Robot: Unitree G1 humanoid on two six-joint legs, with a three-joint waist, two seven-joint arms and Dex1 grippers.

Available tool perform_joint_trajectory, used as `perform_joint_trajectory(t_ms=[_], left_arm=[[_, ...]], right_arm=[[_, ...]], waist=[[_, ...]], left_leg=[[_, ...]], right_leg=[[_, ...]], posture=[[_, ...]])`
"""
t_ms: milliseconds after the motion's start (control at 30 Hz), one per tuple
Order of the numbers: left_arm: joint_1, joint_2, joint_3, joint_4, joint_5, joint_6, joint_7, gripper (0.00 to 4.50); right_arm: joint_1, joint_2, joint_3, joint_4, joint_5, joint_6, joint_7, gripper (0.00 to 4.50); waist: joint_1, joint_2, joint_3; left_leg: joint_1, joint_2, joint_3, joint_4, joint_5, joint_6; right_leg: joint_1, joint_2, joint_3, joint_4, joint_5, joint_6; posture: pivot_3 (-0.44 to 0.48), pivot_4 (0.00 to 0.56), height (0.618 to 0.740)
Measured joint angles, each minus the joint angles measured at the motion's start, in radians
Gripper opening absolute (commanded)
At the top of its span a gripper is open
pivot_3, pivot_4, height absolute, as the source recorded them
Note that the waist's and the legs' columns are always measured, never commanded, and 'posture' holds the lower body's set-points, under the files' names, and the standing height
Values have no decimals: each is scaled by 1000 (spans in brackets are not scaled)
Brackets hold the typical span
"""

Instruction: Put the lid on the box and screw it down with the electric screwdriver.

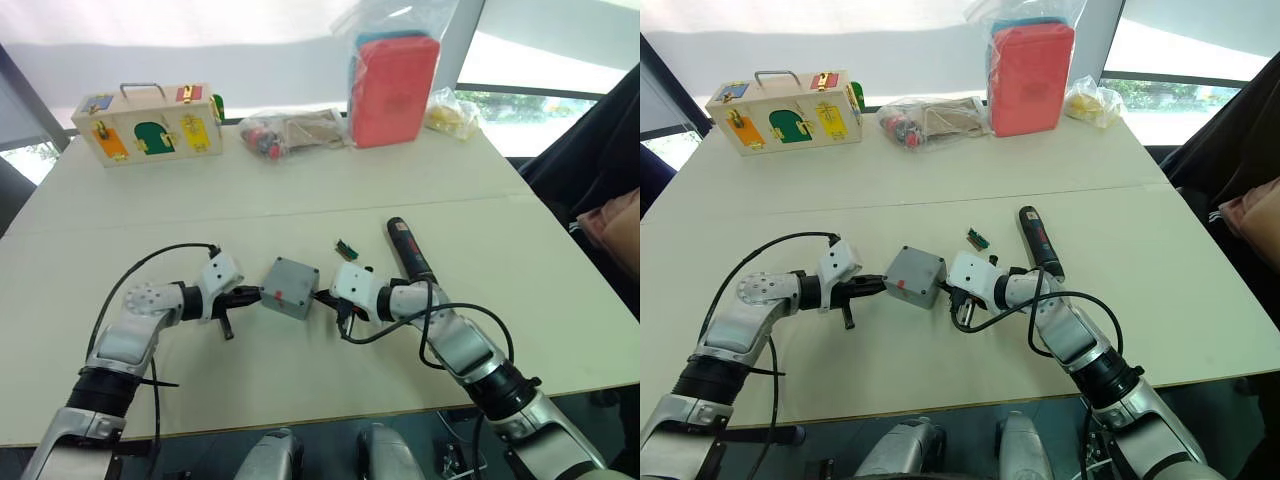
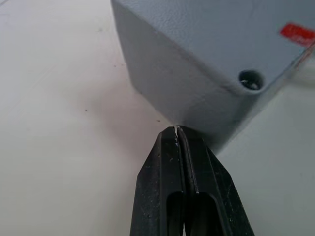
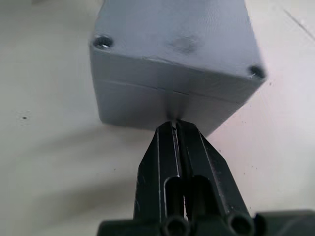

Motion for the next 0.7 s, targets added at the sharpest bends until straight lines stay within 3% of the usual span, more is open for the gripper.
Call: perform_joint_trajectory(t_ms=[700], left_arm=[[92, 64, 3, -132, -3, 61, -83, 0]], right_arm=[[-67, 61, 17, 82, -52, -1, 40, 44]], waist=[[-18, 0, 0]], left_leg=[[0, 0, 0, -1, 0, 0]], right_leg=[[-1, 0, 0, 1, 0, 0]], posture=[[0, 150, 740]])
